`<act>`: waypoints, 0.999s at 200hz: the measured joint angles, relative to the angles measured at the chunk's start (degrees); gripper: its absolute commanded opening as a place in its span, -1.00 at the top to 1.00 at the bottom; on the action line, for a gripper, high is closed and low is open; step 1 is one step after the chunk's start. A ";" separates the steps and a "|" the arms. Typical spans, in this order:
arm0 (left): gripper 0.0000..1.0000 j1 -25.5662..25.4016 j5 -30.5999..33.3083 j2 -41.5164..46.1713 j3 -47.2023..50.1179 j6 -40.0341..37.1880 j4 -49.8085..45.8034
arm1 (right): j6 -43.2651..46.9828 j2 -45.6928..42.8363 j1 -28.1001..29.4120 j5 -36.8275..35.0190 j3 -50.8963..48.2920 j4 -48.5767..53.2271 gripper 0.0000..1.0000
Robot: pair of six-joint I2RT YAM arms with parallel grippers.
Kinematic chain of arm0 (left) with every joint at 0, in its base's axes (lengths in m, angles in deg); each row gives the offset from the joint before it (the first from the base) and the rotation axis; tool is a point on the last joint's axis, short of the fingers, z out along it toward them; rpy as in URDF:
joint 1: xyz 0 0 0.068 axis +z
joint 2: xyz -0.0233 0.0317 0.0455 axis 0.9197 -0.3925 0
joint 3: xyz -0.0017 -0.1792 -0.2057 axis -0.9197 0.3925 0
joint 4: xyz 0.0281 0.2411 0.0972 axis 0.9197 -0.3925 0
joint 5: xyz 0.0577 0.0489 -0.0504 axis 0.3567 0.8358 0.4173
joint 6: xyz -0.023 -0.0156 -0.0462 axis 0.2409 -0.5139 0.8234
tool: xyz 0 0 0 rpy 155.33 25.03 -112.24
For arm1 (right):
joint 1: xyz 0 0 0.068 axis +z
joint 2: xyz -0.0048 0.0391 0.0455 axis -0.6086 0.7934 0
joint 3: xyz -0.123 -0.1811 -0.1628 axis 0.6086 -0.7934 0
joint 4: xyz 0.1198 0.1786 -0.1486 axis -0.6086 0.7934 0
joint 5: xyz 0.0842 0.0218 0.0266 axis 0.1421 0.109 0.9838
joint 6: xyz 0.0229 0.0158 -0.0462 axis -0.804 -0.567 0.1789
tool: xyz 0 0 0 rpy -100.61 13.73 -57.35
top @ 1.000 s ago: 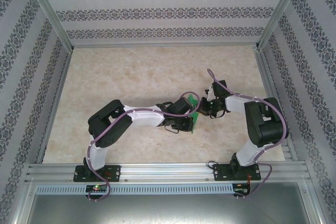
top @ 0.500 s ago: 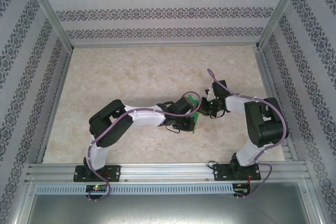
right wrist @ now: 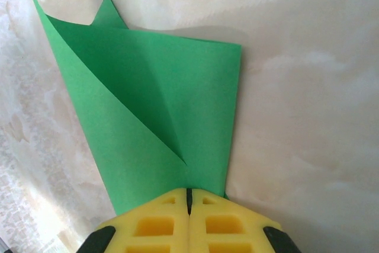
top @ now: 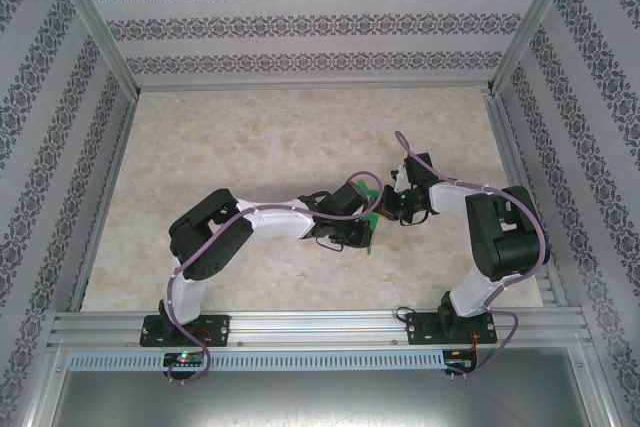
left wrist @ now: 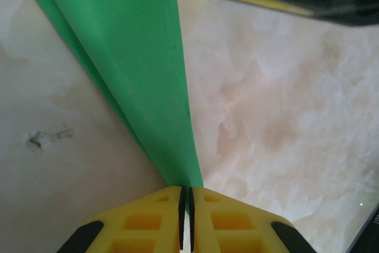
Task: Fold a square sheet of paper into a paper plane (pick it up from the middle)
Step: Fold the wing for the fifth time at the center of the table.
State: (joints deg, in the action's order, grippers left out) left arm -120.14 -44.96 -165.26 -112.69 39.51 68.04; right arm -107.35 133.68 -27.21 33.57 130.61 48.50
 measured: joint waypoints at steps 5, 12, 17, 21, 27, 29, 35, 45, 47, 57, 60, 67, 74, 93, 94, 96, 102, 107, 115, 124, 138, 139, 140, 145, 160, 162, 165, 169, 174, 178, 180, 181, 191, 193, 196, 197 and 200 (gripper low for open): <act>0.71 0.22 -0.04 0.00 -0.37 -0.15 -0.07 | 0.00 0.00 0.00 0.02 -0.02 0.00 0.90; 0.71 0.68 -0.07 0.00 -0.96 -0.48 -0.11 | 0.00 0.00 0.00 0.02 -0.04 -0.04 0.90; 0.71 1.03 -0.17 0.00 -1.40 -0.61 -0.11 | 0.00 -0.04 0.00 0.02 -0.07 -0.07 0.90; 0.71 1.31 -0.22 0.00 -1.66 -0.70 -0.09 | 0.00 -0.07 0.00 0.02 -0.07 -0.07 0.90; 0.71 1.86 -0.37 0.00 -2.10 -0.92 -0.09 | 0.00 -0.07 0.00 0.02 -0.07 -0.09 0.90; 0.71 2.01 -0.42 0.00 -2.19 -0.94 -0.09 | 0.00 -0.07 0.00 0.00 -0.07 -0.09 0.90; 0.71 2.62 -0.59 0.00 -2.56 -1.16 -0.09 | 0.00 -0.07 0.00 0.02 -0.07 -0.09 0.90; 0.71 3.58 -0.70 -0.02 -3.10 -1.60 -0.31 | 0.00 -0.09 0.00 0.02 -0.11 -0.13 0.89; 0.71 3.76 -0.76 -0.04 -3.21 -1.62 -0.37 | 0.00 -0.09 0.00 0.02 -0.11 -0.15 0.90; 0.71 4.59 -0.85 -0.24 -3.91 -2.32 -0.72 | 0.00 -0.09 0.00 0.02 -0.11 -0.17 0.90; 0.71 4.83 -0.92 -0.35 -4.17 -2.49 -0.81 | 0.00 -0.09 0.00 0.02 -0.11 -0.17 0.90; 0.71 5.38 -1.05 -0.70 -4.92 -2.89 -0.96 | 0.00 -0.09 0.00 0.02 -0.11 -0.20 0.90; 0.71 5.88 -1.22 -1.18 -5.70 -3.21 -1.16 | 0.00 -0.09 0.00 0.02 -0.11 -0.20 0.90; 0.71 6.93 -2.25 -3.04 -8.04 -4.22 -1.55 | 0.02 -0.09 0.00 0.02 -0.13 -0.20 0.90; 0.71 6.97 -2.34 -3.17 -8.20 -4.24 -1.55 | 0.02 -0.09 0.00 0.02 -0.13 -0.20 0.90; 0.71 7.04 -2.36 -3.30 -8.35 -4.35 -1.57 | 0.02 -0.09 0.00 0.02 -0.13 -0.20 0.90; 0.72 7.28 -2.51 -4.00 -9.01 -4.61 -1.73 | 0.02 -0.09 0.00 0.02 -0.13 -0.20 0.90; 0.71 7.45 -2.58 -4.42 -9.40 -4.81 -1.86 | 0.02 -0.11 0.00 0.02 -0.15 -0.22 0.90; 0.72 7.89 -2.84 -5.18 -9.99 -5.14 -2.19 | 0.02 -0.11 0.00 0.02 -0.17 -0.24 0.90; 0.72 8.20 -3.26 -6.03 -10.67 -5.49 -2.64 | 0.02 -0.11 0.00 0.02 -0.17 -0.24 0.90; 0.71 8.72 -4.02 -7.43 -11.80 -5.73 -3.13 | 0.02 -0.11 0.00 0.02 -0.17 -0.26 0.89; 0.71 8.79 -4.11 -7.58 -11.93 -5.75 -3.15 | 0.02 -0.11 0.00 0.02 -0.17 -0.26 0.89; 0.72 8.79 -4.13 -7.65 -11.98 -5.75 -3.19 | 0.02 -0.11 0.00 0.02 -0.17 -0.26 0.90; 0.72 8.96 -4.31 -8.15 -12.37 -5.90 -3.50 | 0.02 -0.11 0.00 0.02 -0.17 -0.26 0.90; 0.71 9.16 -4.98 -9.22 -13.16 -6.14 -4.13 | 0.02 -0.11 0.00 0.02 -0.17 -0.33 0.90; 0.72 9.20 -5.05 -9.33 -13.22 -6.19 -4.22 | 0.02 -0.11 0.00 0.02 -0.17 -0.33 0.90; 0.72 9.29 -5.16 -9.44 -13.33 -6.34 -4.39 | 0.02 -0.11 0.00 0.02 -0.17 -0.33 0.90; 0.72 9.44 -5.22 -9.55 -13.46 -6.40 -4.57 | 0.02 -0.11 0.00 0.02 -0.17 -0.35 0.90; 0.72 9.46 -5.38 -9.60 -13.57 -6.58 -4.70 | 0.02 -0.11 0.00 0.02 -0.17 -0.35 0.89; 0.71 9.49 -5.49 -9.62 -13.64 -6.71 -4.83 | 0.02 -0.11 0.00 0.02 -0.17 -0.35 0.90; 0.72 9.51 -5.55 -9.62 -13.73 -6.78 -4.85 | 0.02 -0.11 0.00 0.02 -0.17 -0.37 0.90; 0.71 9.51 -5.57 -9.62 -13.73 -6.80 -4.90 | 0.02 -0.11 0.00 0.02 -0.17 -0.37 0.90; 0.71 9.51 -5.79 -9.66 -14.01 -7.04 -5.18 | 0.02 -0.11 0.00 0.00 -0.17 -0.37 0.90; 0.72 9.51 -5.81 -9.66 -14.08 -7.06 -5.20 | 0.02 -0.11 0.00 0.02 -0.17 -0.37 0.90; 0.71 9.51 -5.84 -9.68 -14.14 -7.13 -5.22 | 0.02 -0.11 0.00 0.02 -0.17 -0.37 0.90; 0.71 9.51 -5.88 -9.70 -14.16 -7.17 -5.25 | 0.02 -0.11 0.00 0.02 -0.17 -0.37 0.90; 0.71 9.51 -6.01 -9.70 -14.21 -7.19 -5.25 | 0.02 -0.11 0.00 0.02 -0.17 -0.37 0.90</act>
State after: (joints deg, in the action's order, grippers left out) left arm -110.63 -50.98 -174.97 -126.90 32.31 62.79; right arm -107.33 133.57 -27.21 33.59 130.43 48.13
